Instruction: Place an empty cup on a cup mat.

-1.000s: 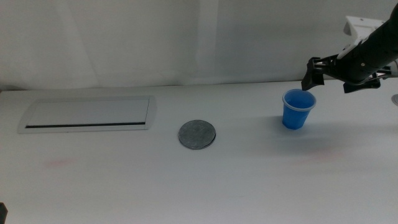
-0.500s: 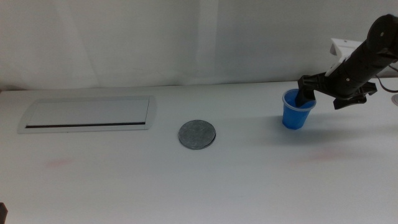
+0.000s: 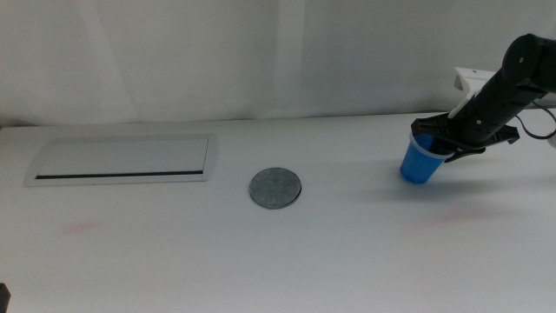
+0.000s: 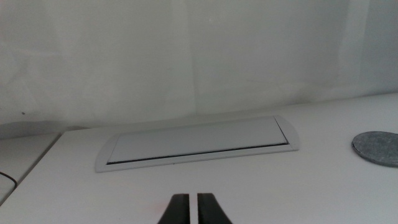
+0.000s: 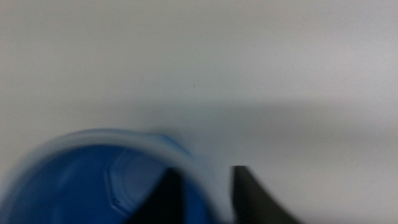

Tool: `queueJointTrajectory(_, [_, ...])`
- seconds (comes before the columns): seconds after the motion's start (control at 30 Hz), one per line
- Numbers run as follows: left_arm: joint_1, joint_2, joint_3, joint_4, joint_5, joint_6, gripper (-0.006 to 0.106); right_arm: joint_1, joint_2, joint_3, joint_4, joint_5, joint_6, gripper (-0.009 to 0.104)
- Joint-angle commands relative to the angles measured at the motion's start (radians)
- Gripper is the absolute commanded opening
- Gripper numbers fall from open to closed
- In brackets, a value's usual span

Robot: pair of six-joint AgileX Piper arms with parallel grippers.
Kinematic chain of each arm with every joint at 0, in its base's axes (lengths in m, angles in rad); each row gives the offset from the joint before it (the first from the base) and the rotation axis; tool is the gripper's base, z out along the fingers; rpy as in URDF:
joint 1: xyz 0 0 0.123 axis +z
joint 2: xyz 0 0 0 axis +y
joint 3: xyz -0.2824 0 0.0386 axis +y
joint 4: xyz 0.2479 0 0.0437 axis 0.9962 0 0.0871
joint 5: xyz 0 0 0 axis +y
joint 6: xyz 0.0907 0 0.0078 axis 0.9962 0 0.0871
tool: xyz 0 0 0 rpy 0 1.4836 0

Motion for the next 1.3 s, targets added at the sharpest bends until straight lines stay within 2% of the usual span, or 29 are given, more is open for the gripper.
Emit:
queueJointTrajectory(0.0, [-0.004,-0.035,0.009,-0.011,0.002,-0.005,-0.003,0.0,0.003,-0.006,-0.009,-0.008,0.0,0.011])
queueJointTrajectory(0.03, [-0.004,-0.035,0.009,-0.011,0.002,-0.005,-0.003,0.0,0.003,-0.008,-0.009,-0.008,0.0,0.002])
queueJointTrajectory(0.07, [-0.004,-0.035,0.009,-0.011,0.002,-0.005,-0.003,0.0,0.001,-0.008,-0.009,-0.011,0.002,-0.002])
queueJointTrajectory(0.4, [-0.004,-0.035,0.009,-0.011,0.002,-0.005,-0.003,0.026,-0.048,-0.13,-0.005,0.085,-0.002,-0.003])
queueJointTrajectory(0.63, [-0.004,-0.035,0.009,-0.011,0.002,-0.005,-0.003,0.148,-0.104,-0.217,-0.001,0.093,0.025,-0.003])
queueJointTrajectory(0.93, [-0.004,-0.035,0.009,-0.011,0.002,-0.005,-0.003,0.34,-0.014,-0.337,-0.001,0.084,0.079,-0.003])
queueJointTrajectory(1.27, [-0.004,-0.035,0.009,-0.011,0.002,-0.005,-0.003,0.424,0.131,-0.462,-0.001,0.134,0.122,-0.003])
